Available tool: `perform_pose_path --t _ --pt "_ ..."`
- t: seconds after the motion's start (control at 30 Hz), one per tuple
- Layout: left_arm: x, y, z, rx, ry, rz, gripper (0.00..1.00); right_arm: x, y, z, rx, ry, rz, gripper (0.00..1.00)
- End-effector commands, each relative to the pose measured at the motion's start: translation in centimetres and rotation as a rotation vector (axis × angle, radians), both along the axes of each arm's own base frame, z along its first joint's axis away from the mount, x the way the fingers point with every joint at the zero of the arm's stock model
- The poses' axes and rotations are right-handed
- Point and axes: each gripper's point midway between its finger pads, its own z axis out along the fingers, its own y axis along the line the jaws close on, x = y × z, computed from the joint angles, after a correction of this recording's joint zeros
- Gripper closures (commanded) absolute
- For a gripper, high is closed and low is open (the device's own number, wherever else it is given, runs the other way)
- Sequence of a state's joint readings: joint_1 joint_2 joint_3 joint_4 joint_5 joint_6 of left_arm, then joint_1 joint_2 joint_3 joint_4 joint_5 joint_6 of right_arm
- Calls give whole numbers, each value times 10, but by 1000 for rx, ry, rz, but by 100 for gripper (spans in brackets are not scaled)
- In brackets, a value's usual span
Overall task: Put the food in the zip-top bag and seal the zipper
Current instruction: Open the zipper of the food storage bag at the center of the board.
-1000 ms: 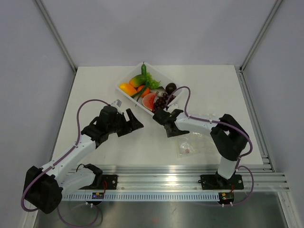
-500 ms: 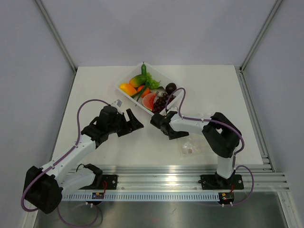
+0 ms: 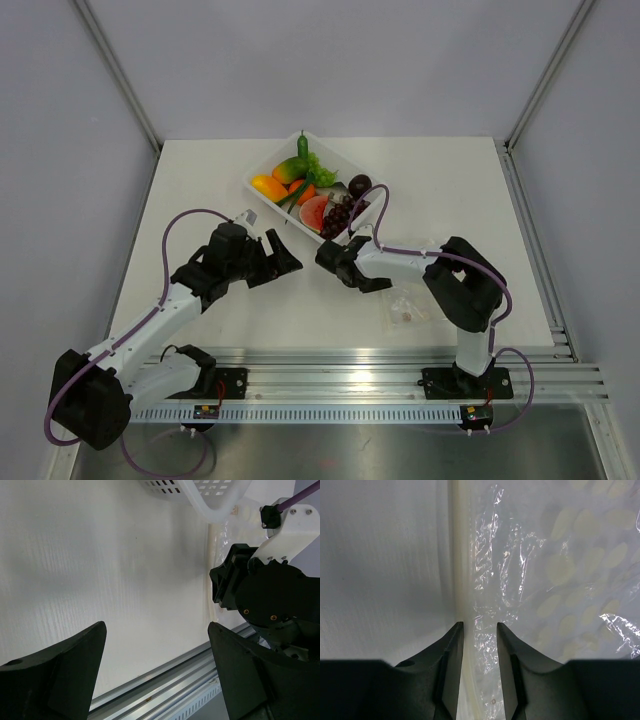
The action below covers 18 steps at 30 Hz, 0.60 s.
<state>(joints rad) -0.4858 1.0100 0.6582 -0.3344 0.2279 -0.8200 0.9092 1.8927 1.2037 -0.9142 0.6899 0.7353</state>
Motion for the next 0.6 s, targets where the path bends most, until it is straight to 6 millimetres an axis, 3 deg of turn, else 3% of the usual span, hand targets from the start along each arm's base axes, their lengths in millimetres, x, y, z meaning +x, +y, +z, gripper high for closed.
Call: perform_pose_path --t 0.0,0.2,0.3,0.43,0.47,0.57 --pt "4 -4 4 -21 -34 -16 13 4 0 -1 -12 -52 -15 60" --pt "3 -4 4 -22 -31 -18 13 0 -3 -10 -12 -45 -24 64" --pt "3 -4 3 -22 -31 -18 13 -1 -4 -14 -9 -46 -29 72" --pt "2 -3 3 -20 -32 -20 13 -2 -4 -18 -10 -43 -30 91" --pt "2 -3 3 -18 -33 -18 13 -1 -4 -16 -9 -50 -29 100" --pt "1 -2 3 -17 -33 -16 13 2 -3 -7 9 -68 -24 100"
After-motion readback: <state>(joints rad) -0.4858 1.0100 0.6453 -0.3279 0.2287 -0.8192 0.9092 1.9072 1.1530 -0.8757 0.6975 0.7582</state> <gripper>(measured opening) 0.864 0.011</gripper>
